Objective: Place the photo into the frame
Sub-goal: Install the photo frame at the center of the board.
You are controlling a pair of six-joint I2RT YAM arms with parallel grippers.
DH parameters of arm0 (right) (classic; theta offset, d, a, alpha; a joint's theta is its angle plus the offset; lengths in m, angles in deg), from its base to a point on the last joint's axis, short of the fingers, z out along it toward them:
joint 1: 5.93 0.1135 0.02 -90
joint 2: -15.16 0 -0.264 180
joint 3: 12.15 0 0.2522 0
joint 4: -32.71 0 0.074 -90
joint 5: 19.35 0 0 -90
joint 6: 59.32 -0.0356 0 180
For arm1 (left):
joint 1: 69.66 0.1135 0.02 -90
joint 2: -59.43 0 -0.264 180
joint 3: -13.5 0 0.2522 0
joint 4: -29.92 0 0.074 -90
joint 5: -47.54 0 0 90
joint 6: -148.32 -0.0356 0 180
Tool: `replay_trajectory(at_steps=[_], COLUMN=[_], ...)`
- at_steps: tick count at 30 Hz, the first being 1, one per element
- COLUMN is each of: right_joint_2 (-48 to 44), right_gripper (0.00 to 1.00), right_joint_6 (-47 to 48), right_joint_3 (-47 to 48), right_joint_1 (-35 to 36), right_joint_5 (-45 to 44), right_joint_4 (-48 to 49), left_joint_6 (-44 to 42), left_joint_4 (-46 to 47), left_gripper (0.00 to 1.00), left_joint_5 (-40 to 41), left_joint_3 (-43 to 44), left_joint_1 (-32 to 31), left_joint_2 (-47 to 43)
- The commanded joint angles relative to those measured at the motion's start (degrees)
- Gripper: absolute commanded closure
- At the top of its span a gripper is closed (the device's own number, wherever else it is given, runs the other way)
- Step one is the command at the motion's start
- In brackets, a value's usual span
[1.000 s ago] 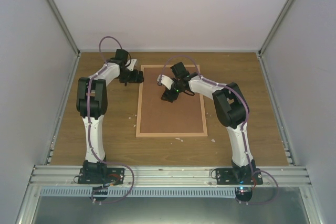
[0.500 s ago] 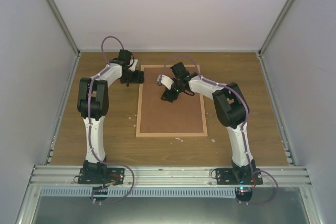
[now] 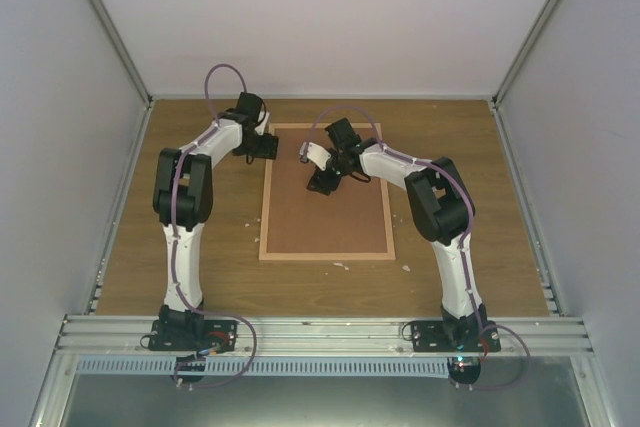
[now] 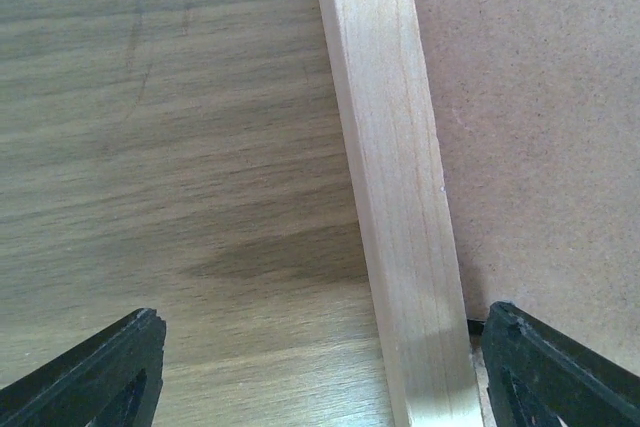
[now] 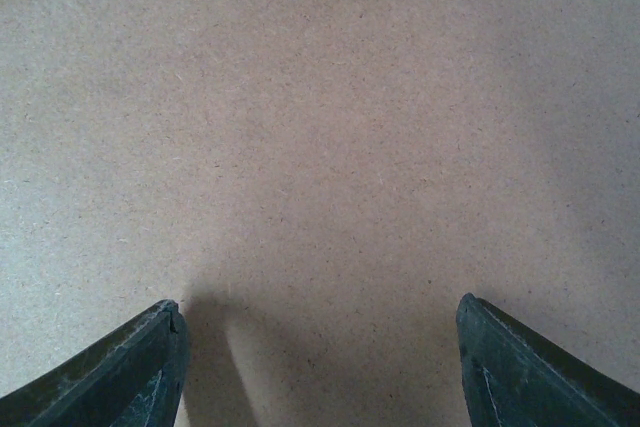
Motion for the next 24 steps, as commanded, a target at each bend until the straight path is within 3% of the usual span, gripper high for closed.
replay_trajectory(at_steps=[1, 6, 9, 12, 24], right_joint_2=[4.31, 3.37, 3.08, 2.78, -6.24], right_gripper=[0.27, 0.27, 0.27, 0.27, 0.26], right_joint_6=[1.23, 1.03, 1.02, 0.93, 1.77], right_joint_3=[-2.34, -2.51, -2.64, -2.41, -4.28], right_joint_1=[-0.44, -0.44, -0.44, -0.44, 2.88], right_joint_5=[-6.13, -6.22, -6.22, -6.15, -4.16], right_joint_4=[-1.75, -1.81, -1.90, -1.85, -4.12], left_joint_6=[-2.13, -7.03, -11.71, -15.44, -29.39], left_joint_4=[-4.51, -5.08, -4.83, -4.87, -7.00], left_gripper=[0.14, 0.09, 0.01, 0.01, 0.01], left_joint_5=[6.80, -3.31, -8.17, -11.07, -16.81], left_joint_3=[-2.18, 1.15, 0.52, -2.38, -30.94], left_joint_1=[-2.64, -1.59, -1.29, 0.11, 2.17], left_joint_2=[7.49, 0.27, -7.79, -14.05, -34.73])
